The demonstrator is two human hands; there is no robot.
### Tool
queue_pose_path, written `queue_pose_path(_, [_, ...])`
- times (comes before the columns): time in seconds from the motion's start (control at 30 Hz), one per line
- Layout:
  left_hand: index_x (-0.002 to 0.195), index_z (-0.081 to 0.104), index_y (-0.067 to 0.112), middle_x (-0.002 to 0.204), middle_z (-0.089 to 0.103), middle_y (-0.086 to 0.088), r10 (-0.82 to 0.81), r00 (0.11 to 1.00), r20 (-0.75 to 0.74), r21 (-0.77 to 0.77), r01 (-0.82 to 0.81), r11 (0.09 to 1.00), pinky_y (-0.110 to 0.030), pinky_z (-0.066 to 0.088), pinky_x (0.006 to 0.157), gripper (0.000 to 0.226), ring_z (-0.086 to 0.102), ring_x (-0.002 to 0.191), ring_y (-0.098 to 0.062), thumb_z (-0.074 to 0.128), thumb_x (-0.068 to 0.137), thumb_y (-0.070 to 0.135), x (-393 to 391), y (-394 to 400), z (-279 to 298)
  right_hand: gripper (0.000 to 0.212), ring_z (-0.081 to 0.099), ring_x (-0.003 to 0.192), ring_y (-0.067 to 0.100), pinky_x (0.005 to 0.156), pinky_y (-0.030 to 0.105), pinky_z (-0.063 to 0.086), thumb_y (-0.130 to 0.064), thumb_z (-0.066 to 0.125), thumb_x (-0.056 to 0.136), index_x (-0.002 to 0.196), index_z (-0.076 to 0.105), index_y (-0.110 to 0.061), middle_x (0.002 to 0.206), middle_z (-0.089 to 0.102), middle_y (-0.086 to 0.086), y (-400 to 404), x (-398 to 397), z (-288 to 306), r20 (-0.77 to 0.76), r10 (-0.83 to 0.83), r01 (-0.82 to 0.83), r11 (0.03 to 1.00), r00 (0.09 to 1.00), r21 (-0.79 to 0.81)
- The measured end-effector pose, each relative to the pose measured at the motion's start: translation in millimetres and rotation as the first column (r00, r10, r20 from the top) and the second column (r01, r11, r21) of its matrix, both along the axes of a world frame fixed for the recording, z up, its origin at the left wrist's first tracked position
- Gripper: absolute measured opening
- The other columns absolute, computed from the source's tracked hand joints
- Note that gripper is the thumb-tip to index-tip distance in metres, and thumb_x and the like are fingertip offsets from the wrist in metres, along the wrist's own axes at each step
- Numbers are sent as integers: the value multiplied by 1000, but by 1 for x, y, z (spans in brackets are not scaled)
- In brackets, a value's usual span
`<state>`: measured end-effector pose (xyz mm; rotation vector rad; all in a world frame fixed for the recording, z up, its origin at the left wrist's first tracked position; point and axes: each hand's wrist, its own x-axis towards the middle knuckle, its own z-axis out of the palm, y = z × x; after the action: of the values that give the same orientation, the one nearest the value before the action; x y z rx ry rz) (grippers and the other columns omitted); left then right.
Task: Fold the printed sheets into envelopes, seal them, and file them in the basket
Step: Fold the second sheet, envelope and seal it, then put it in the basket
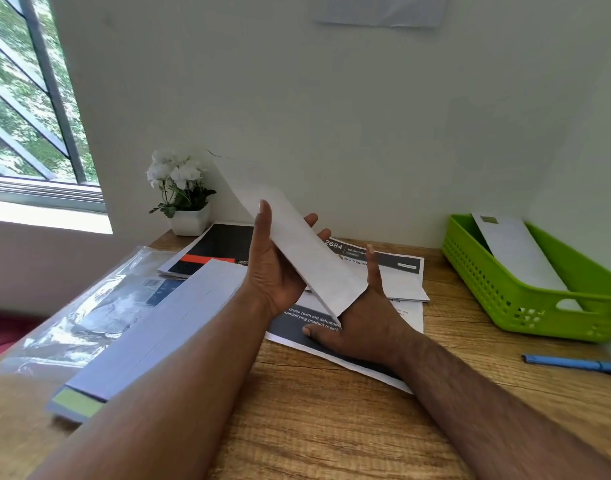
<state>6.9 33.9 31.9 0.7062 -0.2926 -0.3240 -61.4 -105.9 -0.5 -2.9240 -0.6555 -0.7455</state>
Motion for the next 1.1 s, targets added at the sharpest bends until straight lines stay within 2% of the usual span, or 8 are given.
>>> queue_pose_path(0.37, [139,47,17,124,66,-11,103,993,-56,-31,-105,994,-48,56,84,129,67,108,-29,91,27,63,8,3,2,91,38,139,20,112,55,-10,-71,43,81,149,4,-25,150,40,5,-2,1,0,81,-9,11,999,997,-33])
queue_pose_path(0.57, [137,49,9,124,62,-16,25,995,-95,34,-22,999,-47,57,79,131,66,102,-29,89,26,67,4,0,-4,94,25,143,7,113,50,-22,-61,54,86,151,-7,-29,155,30,-6,-6,-2,7,-85,25,-24,1000,996,5])
queue_pose_path(0.67, [140,45,8,123,62,-17,75,989,-131,-1,-76,997,-51,56,84,128,66,102,-32,93,32,59,6,-3,-4,78,6,133,-15,120,43,-6,-53,64,84,147,31,-23,150,31,-11,-12,-7,19,-149,177,-148,971,973,188])
queue_pose_path(0.73, [133,52,9,111,68,-14,134,976,-174,-95,-152,984,-53,55,87,116,67,100,-31,93,34,55,13,4,-3,53,36,127,-6,114,36,24,-52,65,83,120,66,-14,128,62,-2,-18,-5,25,103,287,-304,913,952,271])
queue_pose_path(0.83, [133,55,15,117,69,-14,212,953,-215,-141,-245,959,-56,56,79,112,69,103,-33,90,34,56,22,19,-5,41,56,110,9,99,30,40,-44,64,83,105,73,-10,108,72,3,-40,9,18,328,142,-246,921,934,303])
queue_pose_path(0.93, [137,51,18,123,67,-14,242,937,-253,-158,-287,945,-55,56,75,111,69,103,-34,87,39,57,24,23,-7,52,47,127,11,109,44,35,-52,64,82,124,63,-23,130,61,-3,-74,25,9,20,-87,77,951,996,301])
queue_pose_path(1.03, [137,49,19,127,64,-15,254,928,-272,-151,-302,941,-58,56,76,103,68,104,-34,81,47,59,23,22,-7,84,22,144,10,117,46,19,-71,60,74,146,32,-40,155,28,-12,-102,29,1,-418,-302,397,904,857,160])
queue_pose_path(1.1, [135,51,19,126,65,-15,264,923,-280,-148,-313,938,-62,54,81,101,68,104,-34,80,47,60,23,20,-8,99,25,144,15,115,47,21,-84,51,63,148,26,-41,156,27,-10,-107,28,0,-511,-362,487,863,780,132])
